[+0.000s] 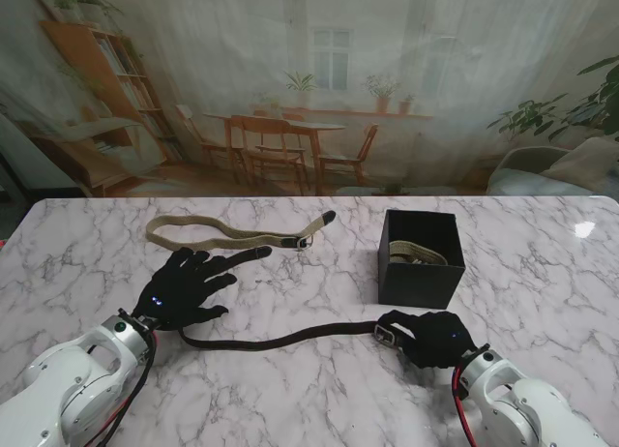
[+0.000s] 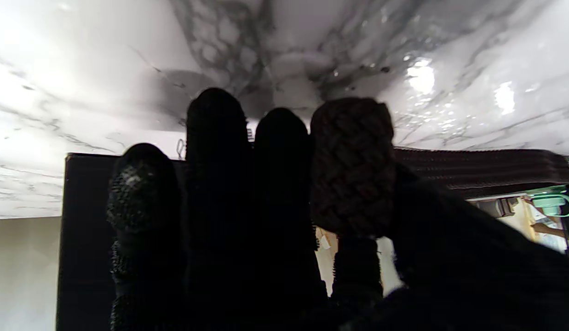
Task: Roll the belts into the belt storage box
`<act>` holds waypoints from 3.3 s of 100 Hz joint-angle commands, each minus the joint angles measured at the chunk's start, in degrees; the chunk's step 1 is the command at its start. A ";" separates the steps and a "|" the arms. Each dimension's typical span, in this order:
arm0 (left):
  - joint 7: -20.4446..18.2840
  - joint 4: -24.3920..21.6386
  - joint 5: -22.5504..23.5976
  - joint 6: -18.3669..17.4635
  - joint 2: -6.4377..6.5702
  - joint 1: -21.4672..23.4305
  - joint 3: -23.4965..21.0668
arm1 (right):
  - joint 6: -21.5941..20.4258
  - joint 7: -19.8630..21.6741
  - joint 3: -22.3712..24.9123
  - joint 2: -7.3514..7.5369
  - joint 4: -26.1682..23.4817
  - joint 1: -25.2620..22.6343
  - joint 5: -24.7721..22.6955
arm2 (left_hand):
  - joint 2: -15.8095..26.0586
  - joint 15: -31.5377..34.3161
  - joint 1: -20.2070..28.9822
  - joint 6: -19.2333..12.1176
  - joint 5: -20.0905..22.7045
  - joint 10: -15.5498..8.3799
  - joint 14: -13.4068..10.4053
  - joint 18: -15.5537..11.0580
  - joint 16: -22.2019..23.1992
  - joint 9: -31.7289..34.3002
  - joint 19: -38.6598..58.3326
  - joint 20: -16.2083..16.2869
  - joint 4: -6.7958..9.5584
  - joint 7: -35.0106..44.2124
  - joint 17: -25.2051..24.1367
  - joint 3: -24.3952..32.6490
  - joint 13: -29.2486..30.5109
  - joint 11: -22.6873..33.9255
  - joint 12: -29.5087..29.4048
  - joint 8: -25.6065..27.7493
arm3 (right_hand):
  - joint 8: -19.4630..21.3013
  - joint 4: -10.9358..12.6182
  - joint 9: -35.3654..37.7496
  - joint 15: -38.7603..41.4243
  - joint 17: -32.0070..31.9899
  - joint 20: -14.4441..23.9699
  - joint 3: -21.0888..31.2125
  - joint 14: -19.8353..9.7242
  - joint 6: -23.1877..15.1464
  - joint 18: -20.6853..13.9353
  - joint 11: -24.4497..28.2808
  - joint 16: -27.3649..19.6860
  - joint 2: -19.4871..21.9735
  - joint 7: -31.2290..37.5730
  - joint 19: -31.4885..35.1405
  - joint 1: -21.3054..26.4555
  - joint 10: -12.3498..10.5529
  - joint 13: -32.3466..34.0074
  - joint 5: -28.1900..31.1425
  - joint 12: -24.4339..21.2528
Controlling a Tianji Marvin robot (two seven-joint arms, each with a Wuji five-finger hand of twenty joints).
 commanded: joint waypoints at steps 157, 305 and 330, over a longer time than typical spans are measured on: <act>-0.48 0.27 -0.38 -0.42 -0.03 -0.19 0.28 | -4.11 40.82 7.81 2.97 -17.57 -5.20 -0.03 | 2.47 -0.81 2.29 1.60 0.05 0.87 0.85 1.74 0.08 1.42 -1.16 0.31 -0.83 -0.28 -0.90 -1.18 0.85 0.03 0.84 0.21 | 13.63 13.38 -23.91 -32.75 -20.45 -0.87 16.12 -15.02 25.00 -16.96 -30.46 -12.10 -8.90 -17.53 -14.55 -3.25 -12.04 -21.29 1.13 -13.98; -0.14 0.63 -0.49 -0.72 -0.01 -0.64 0.73 | 2.20 10.42 0.34 0.77 -5.68 -2.44 -2.55 | 2.63 -0.82 1.92 1.76 0.14 1.17 0.78 1.57 0.13 -0.58 -1.05 0.24 -0.87 -0.14 -1.13 -1.23 0.18 -0.42 0.64 0.36 | 8.02 -6.11 -20.46 -17.12 -6.28 0.18 -4.63 -3.52 2.42 -0.50 -13.27 -1.64 -4.06 24.63 -4.04 4.22 -0.06 -7.86 21.60 -4.69; 0.06 0.68 -0.49 -0.70 -0.01 -0.66 0.78 | 2.69 4.26 -1.59 0.75 -2.64 -0.88 -4.42 | 2.62 -0.80 1.99 1.72 0.08 1.13 0.75 1.62 0.14 -0.39 -1.05 0.26 -0.86 -0.17 -1.09 -1.21 0.27 -0.34 0.68 0.35 | 0.30 0.96 -3.70 0.57 -0.61 2.51 -0.93 -1.96 7.65 0.26 -7.75 6.76 -0.54 -4.43 3.54 2.15 -3.19 1.25 6.12 -1.54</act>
